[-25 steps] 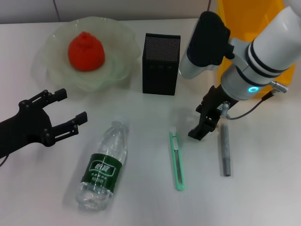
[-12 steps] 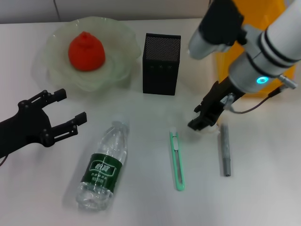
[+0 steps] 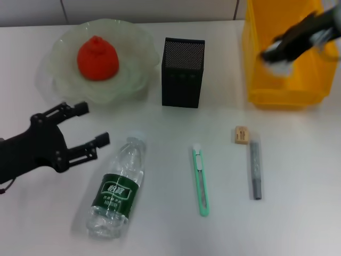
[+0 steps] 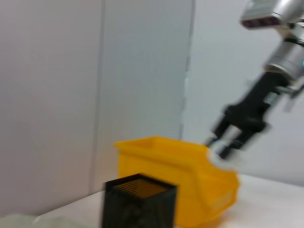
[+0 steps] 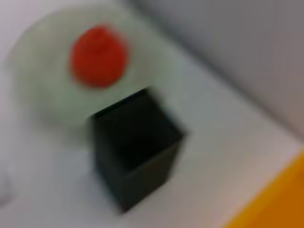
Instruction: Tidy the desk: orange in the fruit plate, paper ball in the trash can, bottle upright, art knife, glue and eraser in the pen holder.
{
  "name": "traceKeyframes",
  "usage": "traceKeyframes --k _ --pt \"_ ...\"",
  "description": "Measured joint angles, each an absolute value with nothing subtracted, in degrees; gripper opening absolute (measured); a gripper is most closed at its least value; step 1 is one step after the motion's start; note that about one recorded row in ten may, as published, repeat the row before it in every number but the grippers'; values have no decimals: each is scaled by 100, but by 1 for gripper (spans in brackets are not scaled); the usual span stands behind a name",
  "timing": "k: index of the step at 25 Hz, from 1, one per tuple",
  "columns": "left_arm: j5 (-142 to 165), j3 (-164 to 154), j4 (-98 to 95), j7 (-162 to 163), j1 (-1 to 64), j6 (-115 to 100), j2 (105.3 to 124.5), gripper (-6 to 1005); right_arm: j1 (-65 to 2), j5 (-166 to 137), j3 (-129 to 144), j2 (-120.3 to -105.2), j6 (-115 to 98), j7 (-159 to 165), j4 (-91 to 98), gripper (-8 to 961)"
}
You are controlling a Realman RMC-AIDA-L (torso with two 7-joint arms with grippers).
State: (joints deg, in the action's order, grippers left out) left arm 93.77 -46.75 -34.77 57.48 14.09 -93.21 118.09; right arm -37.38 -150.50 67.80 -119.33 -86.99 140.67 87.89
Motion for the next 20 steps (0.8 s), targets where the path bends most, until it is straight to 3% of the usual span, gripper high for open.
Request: traceKeyframes --k 8,14,20 --pt "9571 -4929 -3935 6312 1527 -9551 11848 835 -3358 -14765 5983 -11928 -6226 13461 7621 420" --pt "9590 -5482 -5078 8007 1562 -8905 11895 834 -3182 -13416 6010 -11930 -5176 12740 6668 615" --pt "10058 -7368 -7566 10331 912 -7302 11874 835 -2593 -10860 6006 -11923 -5415 10590 6378 728"
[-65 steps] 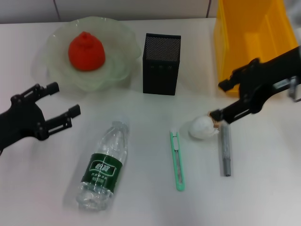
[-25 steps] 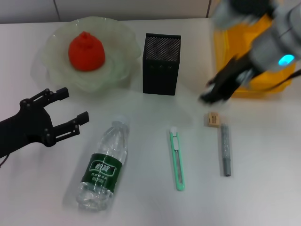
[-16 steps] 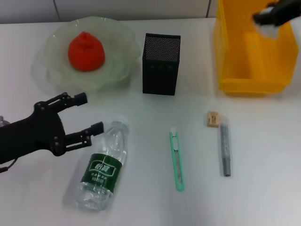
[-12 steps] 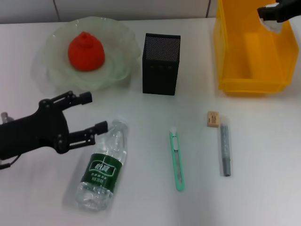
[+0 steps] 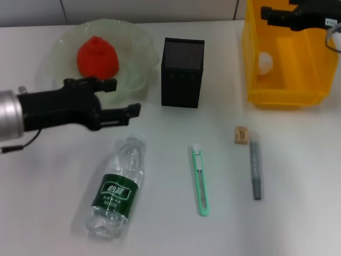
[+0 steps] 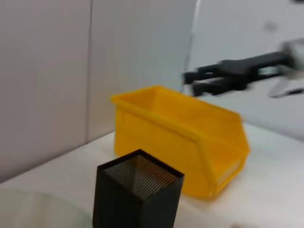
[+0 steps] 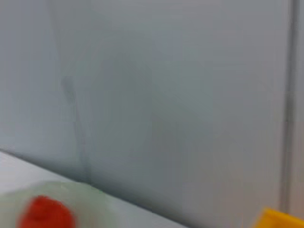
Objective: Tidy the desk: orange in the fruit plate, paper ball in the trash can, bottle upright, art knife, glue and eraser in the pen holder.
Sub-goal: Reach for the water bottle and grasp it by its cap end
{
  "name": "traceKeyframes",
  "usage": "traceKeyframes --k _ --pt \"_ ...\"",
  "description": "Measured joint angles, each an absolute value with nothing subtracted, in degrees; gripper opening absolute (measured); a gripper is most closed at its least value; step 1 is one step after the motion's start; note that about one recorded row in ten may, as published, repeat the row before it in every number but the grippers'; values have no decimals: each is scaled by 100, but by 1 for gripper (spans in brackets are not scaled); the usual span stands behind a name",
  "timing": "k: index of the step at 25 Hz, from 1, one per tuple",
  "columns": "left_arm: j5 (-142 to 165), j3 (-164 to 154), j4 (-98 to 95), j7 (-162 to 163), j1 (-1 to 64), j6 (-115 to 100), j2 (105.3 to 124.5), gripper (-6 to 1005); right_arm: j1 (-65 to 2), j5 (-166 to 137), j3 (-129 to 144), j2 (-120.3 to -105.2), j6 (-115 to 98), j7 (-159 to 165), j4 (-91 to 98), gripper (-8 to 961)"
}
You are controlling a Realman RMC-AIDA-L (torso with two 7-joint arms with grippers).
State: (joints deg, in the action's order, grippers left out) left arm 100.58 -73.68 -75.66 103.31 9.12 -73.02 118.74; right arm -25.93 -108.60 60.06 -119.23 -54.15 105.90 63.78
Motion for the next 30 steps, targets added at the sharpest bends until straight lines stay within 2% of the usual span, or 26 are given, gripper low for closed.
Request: traceKeyframes --k 5,10,21,30 --pt "11692 -8605 -9544 12829 473 -6603 11888 837 -1930 -8950 6204 -11951 -6612 8517 5823 809" --pt "13192 -9289 -10100 14808 595 -6528 11892 838 -1576 -8441 6351 -11951 -7679 6974 5037 827" --pt "14585 -10023 -9290 16489 1403 -6549 11917 834 -1877 -8450 6617 -11924 -8334 5226 3105 827" --pt "14487 -10026 -8431 16497 1871 -6412 11919 834 -1892 -8489 6615 -11926 -8236 5213 3031 826"
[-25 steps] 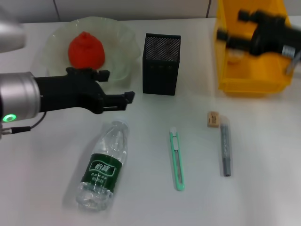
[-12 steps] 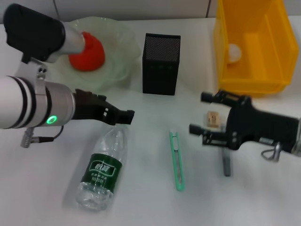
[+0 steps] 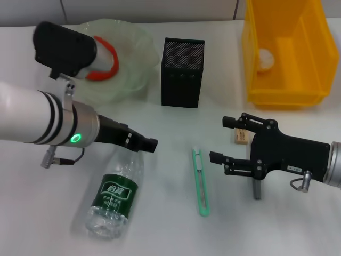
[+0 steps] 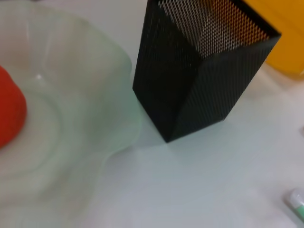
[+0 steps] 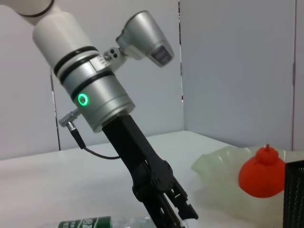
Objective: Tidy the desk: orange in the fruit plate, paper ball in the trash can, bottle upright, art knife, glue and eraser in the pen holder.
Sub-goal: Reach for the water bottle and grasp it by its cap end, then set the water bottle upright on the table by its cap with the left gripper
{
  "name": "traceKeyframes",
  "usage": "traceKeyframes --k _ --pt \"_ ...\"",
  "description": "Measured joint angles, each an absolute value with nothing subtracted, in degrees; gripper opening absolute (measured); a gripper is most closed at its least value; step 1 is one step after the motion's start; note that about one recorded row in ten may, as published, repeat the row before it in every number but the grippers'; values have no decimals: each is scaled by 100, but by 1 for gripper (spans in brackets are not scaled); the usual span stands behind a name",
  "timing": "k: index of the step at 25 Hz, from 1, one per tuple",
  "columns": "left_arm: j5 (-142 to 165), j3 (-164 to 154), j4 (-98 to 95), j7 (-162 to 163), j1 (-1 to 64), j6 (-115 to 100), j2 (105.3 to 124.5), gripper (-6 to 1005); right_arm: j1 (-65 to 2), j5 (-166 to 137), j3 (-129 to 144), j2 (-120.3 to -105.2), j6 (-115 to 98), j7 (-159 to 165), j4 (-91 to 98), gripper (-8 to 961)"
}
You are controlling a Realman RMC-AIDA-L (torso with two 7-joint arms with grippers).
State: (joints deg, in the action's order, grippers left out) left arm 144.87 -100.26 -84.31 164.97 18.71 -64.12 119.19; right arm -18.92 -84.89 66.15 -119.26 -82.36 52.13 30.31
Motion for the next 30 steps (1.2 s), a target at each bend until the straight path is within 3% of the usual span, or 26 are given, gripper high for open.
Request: traceKeyframes --k 9,20,26,30 --pt "14376 -9876 -7833 16501 2188 -6466 11918 835 -1849 -8521 6593 -11927 -8172 5240 3021 826" --pt "14538 -9866 -7929 16451 2243 -6621 11907 708 -1831 -8521 6579 -11919 -8187 5539 3021 825" --pt "13836 -9544 -8383 15146 1858 -6681 11872 486 -1763 -8520 6561 -11918 -8236 5606 3053 824" --pt "12754 -8811 -8498 13666 1469 -6771 11866 465 -1755 -8506 6556 -11918 -8244 5634 3068 824"
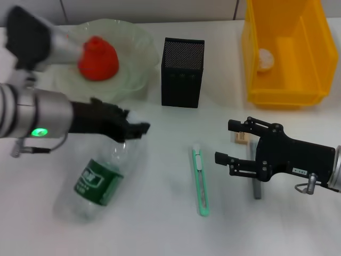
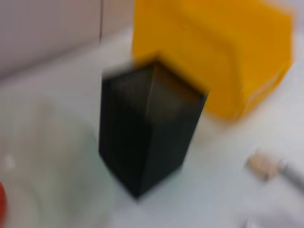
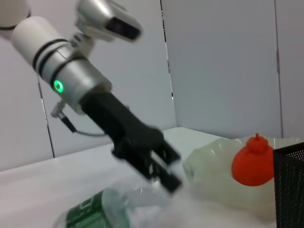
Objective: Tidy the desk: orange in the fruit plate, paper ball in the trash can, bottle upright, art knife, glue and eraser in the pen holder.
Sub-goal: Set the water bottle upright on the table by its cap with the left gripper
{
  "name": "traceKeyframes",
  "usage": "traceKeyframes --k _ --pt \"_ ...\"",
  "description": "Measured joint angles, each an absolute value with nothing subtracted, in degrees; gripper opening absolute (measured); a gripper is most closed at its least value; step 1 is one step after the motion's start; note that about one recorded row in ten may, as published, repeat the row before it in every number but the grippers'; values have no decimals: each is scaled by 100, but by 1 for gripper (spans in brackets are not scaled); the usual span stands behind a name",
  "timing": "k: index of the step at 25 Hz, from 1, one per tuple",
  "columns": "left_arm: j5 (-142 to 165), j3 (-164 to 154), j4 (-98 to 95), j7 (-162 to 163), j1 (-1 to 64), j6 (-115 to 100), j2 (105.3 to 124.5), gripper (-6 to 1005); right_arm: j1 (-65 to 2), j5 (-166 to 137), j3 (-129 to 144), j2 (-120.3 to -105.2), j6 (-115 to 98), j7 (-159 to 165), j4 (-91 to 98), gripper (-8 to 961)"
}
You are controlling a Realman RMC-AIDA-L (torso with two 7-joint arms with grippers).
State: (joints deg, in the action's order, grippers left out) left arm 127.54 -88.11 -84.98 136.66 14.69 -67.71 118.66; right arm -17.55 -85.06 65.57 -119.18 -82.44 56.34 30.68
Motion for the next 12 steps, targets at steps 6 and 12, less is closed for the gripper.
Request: traceKeyframes --k 6,12 --pt "10579 -7596 -8201 10505 756 -6921 11855 464 -1780 -8504 6557 -11918 -8252 5851 3107 823" --pt "9335 -7015 -7233 8268 657 -7276 11857 462 -1786 -8505 6581 -11918 -8253 6048 3231 823"
